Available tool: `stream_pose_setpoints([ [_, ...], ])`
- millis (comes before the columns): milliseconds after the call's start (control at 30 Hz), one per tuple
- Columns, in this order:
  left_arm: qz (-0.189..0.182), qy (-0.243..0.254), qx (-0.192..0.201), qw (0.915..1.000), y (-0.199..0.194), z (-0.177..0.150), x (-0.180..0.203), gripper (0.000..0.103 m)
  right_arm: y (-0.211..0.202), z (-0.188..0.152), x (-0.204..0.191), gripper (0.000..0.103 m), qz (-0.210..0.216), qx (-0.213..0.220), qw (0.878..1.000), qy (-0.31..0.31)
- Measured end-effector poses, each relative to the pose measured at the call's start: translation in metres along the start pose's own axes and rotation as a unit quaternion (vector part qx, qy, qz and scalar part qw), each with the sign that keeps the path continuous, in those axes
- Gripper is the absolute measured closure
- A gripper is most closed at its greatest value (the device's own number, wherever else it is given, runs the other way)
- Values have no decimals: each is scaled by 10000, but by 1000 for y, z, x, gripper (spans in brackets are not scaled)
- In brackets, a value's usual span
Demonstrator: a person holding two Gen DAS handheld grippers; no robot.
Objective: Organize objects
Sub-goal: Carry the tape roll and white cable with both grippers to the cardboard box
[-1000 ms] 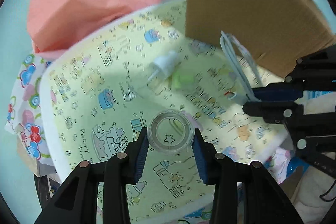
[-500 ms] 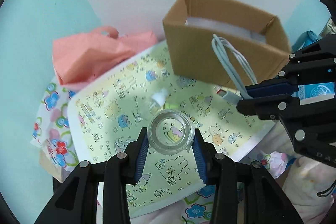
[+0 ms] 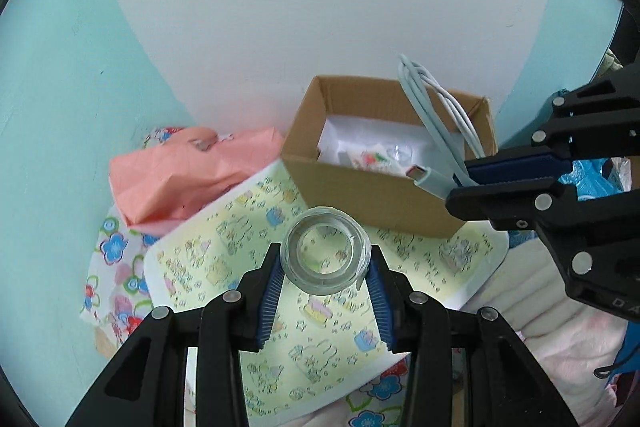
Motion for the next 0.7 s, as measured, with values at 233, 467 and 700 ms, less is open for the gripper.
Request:
stream_pose_setpoints([
  [233,-76,115,-59,9999,28,36,5,62,15,12,46,91,-31,-12,9995,300],
  [467,-219,5,53,9997,62,76,10,62,35,21,85,91,77,-51,9982,585],
  [700,-303,-70,27,9995,100,97,13,62,61,23,105,91,260,-125,9966,772],
])
Point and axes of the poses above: each gripper's, at about its wrist camera, not at the fingertips, and y roughly the way its jaws point, x to its right, z to its top, the point moved 3 cm from there along y, roughly the way its jaws point, and after that the axes turned 6 degrees about y, right-handed, at the moved point
